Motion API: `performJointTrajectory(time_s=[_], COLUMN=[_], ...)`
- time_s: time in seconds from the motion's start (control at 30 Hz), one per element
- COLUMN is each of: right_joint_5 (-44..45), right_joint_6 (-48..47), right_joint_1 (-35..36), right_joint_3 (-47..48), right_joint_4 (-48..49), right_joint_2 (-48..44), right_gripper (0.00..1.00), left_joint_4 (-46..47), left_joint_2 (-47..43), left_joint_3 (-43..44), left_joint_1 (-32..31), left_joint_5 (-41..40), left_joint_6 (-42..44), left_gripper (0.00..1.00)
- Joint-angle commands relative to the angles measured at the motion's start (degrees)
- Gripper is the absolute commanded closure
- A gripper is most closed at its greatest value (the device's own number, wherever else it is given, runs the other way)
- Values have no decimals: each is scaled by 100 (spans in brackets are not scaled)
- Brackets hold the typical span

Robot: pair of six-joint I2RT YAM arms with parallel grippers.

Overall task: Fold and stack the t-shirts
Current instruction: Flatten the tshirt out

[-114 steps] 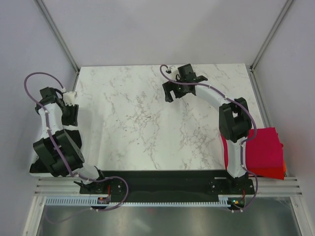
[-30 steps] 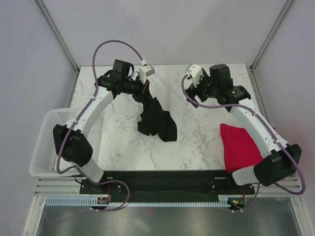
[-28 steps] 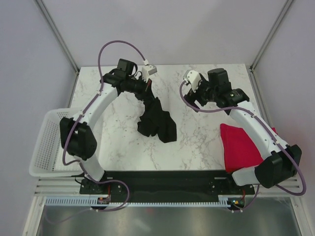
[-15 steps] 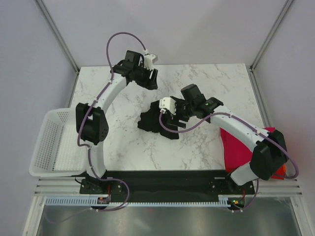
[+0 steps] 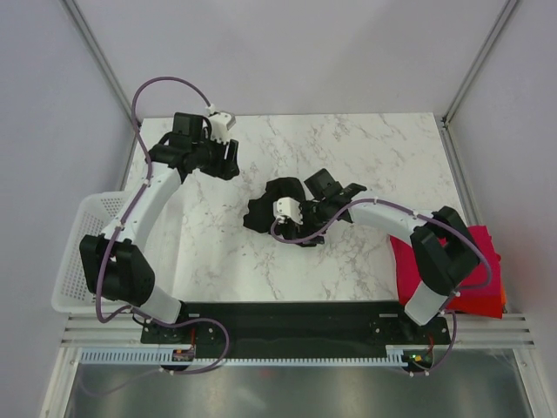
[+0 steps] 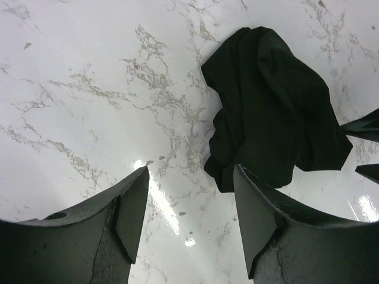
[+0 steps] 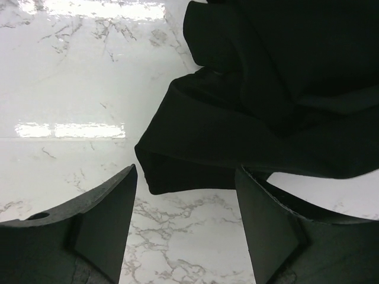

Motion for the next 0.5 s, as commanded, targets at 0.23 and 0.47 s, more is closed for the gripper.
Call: performJointTrajectory(time_s=[0.23, 0.47], right_joint_5=[-102, 109], right_joint_6=[-550, -463], right_joint_1=[26, 34], right_joint_3=[86, 313], right_joint_4=[210, -97], right_joint_2=[682, 1042], right_gripper=[27, 54], left_joint_4=[-3, 5], left_joint_2=[-47, -3], left_joint_3=[-32, 91], left_joint_1=[207, 269], left_joint_5=[-144, -258], left_joint_6=[210, 297], left_gripper=[34, 34])
